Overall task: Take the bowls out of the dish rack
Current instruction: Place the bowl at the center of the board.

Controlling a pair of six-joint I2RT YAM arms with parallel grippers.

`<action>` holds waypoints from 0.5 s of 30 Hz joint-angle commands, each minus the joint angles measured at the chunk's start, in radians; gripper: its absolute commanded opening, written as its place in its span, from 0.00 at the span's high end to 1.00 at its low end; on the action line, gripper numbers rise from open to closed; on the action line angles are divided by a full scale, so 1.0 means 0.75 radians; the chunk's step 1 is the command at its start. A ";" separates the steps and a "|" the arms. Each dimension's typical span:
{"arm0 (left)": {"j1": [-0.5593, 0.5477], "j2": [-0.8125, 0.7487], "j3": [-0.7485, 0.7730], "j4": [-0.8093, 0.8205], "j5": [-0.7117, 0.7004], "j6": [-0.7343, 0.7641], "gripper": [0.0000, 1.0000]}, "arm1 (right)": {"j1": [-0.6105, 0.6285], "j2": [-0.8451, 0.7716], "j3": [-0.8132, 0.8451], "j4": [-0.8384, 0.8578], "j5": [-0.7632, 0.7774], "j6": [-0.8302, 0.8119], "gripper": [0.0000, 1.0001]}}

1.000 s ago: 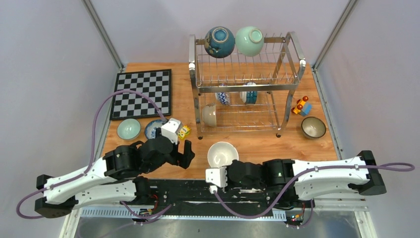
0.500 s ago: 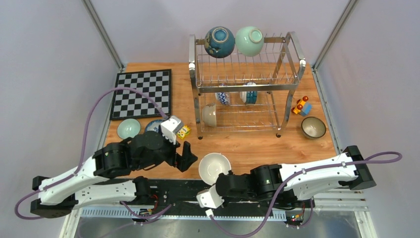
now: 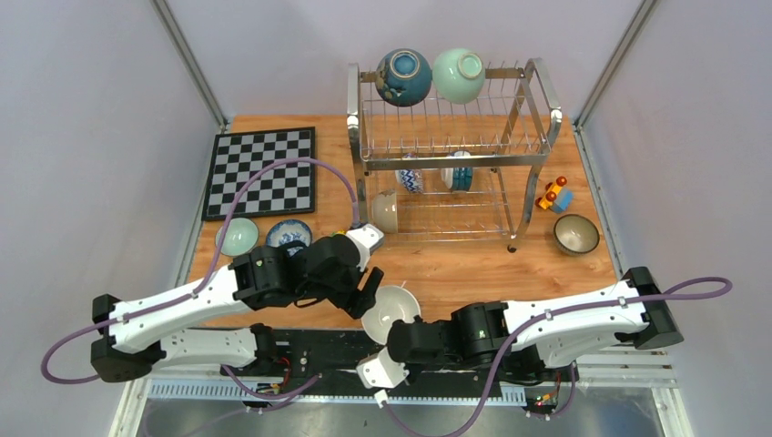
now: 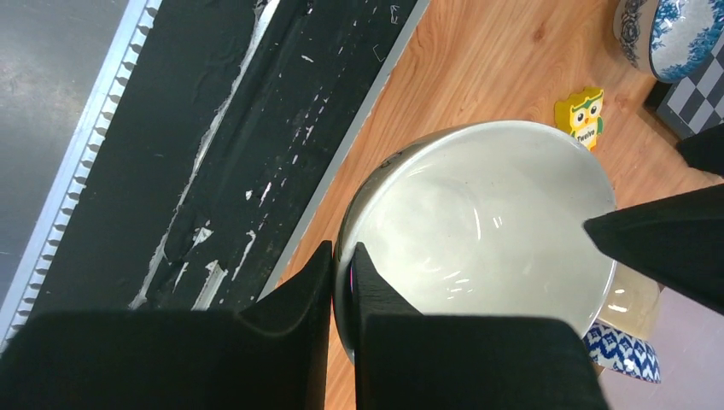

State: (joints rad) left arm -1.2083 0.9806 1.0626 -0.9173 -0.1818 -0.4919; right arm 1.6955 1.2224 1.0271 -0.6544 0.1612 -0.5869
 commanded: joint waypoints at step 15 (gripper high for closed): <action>-0.006 0.116 -0.058 0.032 0.096 -0.003 0.60 | 0.022 0.029 0.097 0.016 -0.018 -0.040 1.00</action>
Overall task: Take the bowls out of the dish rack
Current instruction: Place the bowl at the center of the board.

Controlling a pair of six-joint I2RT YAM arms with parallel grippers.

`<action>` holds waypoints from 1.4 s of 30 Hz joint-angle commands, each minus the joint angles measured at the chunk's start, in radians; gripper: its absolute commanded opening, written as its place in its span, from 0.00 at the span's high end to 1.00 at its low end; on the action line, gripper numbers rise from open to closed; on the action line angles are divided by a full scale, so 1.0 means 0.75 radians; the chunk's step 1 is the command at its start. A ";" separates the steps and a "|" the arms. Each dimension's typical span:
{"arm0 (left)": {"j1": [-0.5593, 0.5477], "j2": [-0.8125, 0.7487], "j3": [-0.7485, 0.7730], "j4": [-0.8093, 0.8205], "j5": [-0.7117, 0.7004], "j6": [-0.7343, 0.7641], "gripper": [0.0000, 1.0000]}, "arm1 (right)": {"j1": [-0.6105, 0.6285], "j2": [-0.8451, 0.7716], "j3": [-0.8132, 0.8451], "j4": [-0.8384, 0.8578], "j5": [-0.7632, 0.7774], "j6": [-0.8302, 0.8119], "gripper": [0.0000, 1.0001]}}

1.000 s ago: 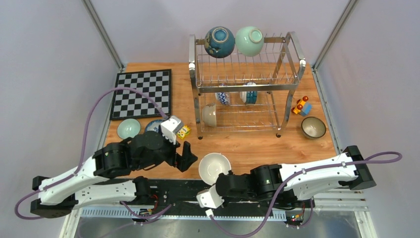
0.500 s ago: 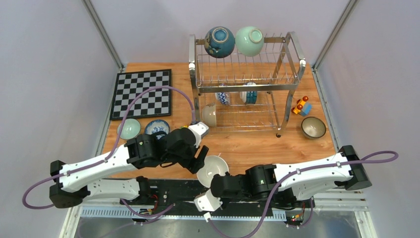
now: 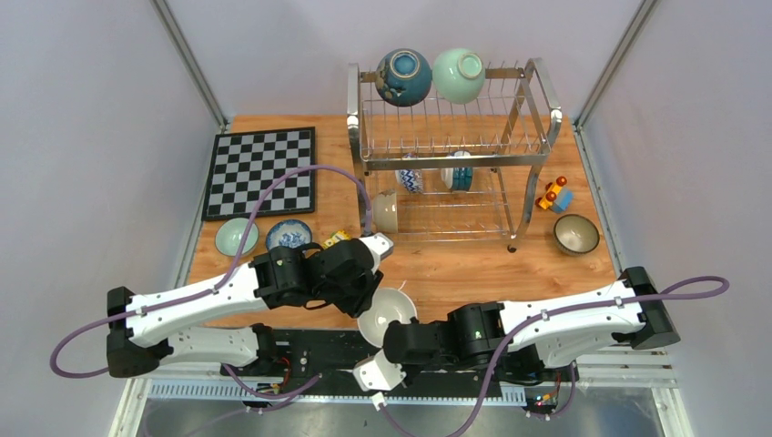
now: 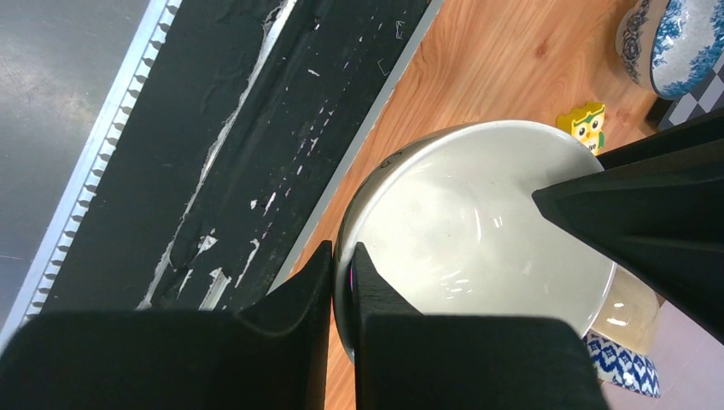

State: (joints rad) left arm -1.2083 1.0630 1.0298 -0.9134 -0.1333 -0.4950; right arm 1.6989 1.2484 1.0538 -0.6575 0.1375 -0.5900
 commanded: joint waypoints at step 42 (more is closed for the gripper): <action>-0.007 -0.248 -0.321 0.261 -0.322 -0.467 1.00 | -0.304 -0.635 -0.369 0.310 0.607 1.384 0.32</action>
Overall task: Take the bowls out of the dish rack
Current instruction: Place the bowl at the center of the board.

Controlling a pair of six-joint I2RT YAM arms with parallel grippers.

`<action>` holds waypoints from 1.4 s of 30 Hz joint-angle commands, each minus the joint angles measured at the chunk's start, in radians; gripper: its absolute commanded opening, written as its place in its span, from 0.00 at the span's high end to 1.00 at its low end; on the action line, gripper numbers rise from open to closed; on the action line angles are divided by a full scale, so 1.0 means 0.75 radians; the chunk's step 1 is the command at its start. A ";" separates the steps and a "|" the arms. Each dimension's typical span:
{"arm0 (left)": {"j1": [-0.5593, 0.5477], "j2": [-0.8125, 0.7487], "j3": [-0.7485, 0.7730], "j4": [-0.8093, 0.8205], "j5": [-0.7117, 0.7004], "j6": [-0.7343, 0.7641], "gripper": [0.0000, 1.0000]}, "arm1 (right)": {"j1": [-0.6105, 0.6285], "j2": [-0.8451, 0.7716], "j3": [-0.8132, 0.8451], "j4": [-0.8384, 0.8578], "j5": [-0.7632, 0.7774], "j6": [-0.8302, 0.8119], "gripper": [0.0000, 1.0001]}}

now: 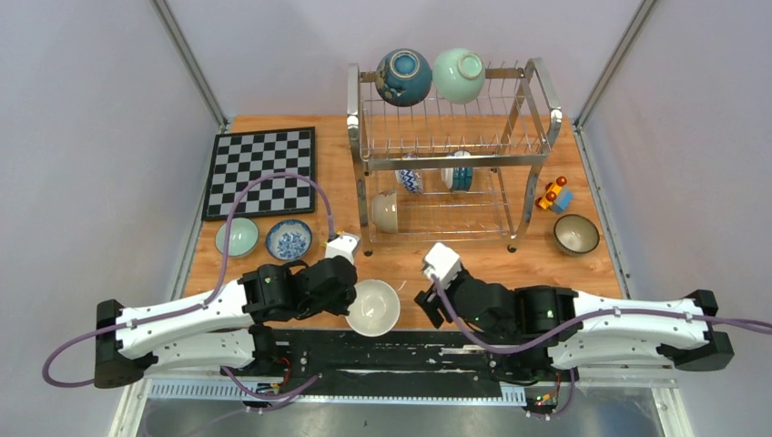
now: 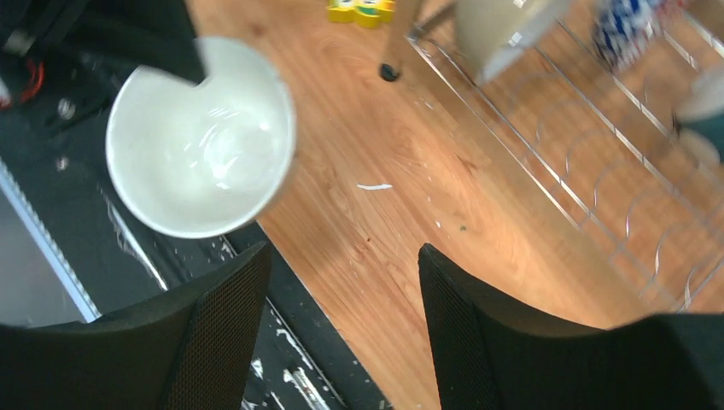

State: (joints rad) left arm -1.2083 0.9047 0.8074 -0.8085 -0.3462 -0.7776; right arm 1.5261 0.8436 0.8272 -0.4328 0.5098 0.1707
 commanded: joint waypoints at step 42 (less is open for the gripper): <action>-0.007 0.033 -0.058 0.024 -0.291 -0.778 1.00 | -0.223 0.685 0.321 -0.176 0.247 0.956 0.41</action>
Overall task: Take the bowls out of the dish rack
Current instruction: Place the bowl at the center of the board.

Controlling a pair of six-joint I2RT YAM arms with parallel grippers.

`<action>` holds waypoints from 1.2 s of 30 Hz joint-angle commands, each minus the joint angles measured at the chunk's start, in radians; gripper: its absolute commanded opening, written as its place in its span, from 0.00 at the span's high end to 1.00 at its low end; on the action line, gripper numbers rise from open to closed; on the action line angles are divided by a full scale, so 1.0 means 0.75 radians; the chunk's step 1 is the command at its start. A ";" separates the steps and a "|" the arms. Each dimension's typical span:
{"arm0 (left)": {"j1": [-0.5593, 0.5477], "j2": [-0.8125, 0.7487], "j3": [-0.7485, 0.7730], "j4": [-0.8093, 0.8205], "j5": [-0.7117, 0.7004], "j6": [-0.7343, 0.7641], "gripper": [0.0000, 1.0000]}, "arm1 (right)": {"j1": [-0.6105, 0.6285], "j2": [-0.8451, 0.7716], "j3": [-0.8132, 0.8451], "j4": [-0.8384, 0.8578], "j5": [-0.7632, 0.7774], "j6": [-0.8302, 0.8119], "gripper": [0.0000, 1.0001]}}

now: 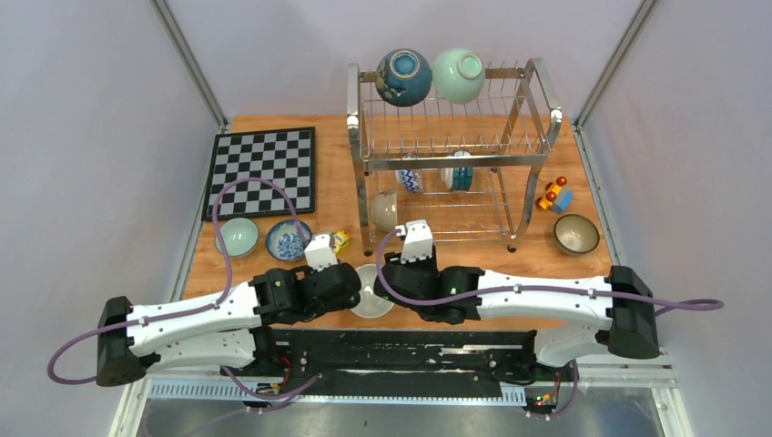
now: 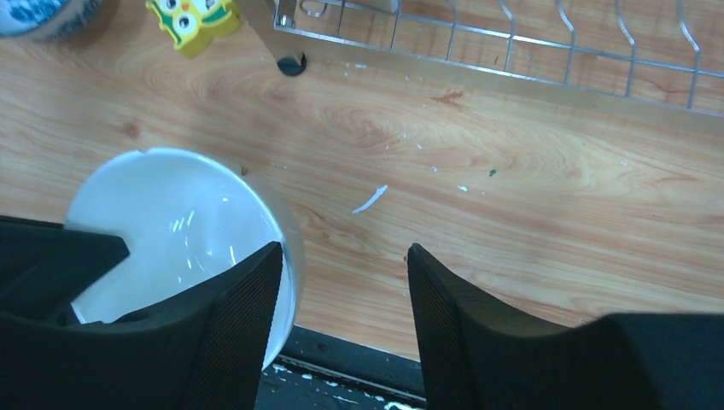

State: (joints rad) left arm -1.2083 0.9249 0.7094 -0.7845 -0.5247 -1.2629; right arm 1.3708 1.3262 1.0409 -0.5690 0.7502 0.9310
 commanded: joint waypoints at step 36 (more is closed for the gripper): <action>-0.007 -0.048 0.091 -0.114 -0.094 0.128 0.51 | -0.095 0.128 0.035 0.082 -0.482 -0.200 1.00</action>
State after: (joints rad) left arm -1.2083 0.8879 0.7639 -0.8700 -0.5880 -1.2461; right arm 1.3319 1.4448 1.0405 -0.4976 0.4423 0.7555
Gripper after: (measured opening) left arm 0.490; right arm 0.036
